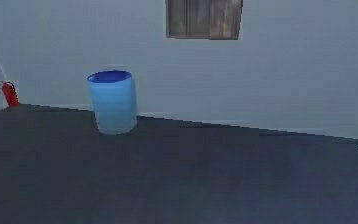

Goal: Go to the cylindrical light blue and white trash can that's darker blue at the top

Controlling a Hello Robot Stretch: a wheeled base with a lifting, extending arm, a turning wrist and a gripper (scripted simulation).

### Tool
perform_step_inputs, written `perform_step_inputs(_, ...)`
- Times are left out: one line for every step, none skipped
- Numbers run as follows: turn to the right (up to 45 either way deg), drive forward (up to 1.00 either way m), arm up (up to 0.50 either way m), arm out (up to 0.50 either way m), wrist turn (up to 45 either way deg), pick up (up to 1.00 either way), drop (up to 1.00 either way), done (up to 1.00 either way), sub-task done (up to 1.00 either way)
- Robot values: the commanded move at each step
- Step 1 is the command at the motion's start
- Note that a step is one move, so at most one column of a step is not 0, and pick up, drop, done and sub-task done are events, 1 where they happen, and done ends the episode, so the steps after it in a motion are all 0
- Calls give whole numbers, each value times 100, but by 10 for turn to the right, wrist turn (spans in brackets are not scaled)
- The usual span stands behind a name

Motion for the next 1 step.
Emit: perform_step_inputs(0,100,0,0,0,0,0,0,0)
